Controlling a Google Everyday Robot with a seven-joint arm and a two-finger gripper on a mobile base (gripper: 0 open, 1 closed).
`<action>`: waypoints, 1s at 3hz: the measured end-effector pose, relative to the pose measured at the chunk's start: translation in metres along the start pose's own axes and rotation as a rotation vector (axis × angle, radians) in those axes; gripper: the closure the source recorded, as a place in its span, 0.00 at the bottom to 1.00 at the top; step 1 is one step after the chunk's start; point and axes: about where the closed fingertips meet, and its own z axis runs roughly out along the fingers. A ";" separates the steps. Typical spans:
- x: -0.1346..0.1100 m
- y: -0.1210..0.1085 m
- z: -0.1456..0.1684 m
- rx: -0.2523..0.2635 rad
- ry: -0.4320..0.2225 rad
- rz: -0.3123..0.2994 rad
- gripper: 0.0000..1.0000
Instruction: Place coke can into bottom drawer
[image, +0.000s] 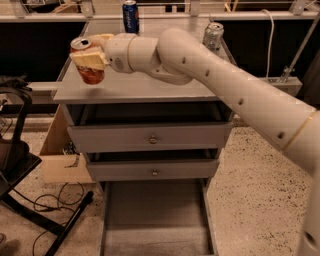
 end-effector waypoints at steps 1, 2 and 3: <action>0.001 0.050 -0.043 -0.006 0.001 0.004 1.00; 0.017 0.110 -0.078 -0.033 0.030 0.023 1.00; 0.057 0.153 -0.124 -0.035 0.098 0.062 1.00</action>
Offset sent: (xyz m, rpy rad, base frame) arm -0.1927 -0.1956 -0.0894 -0.0877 0.1189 -0.1731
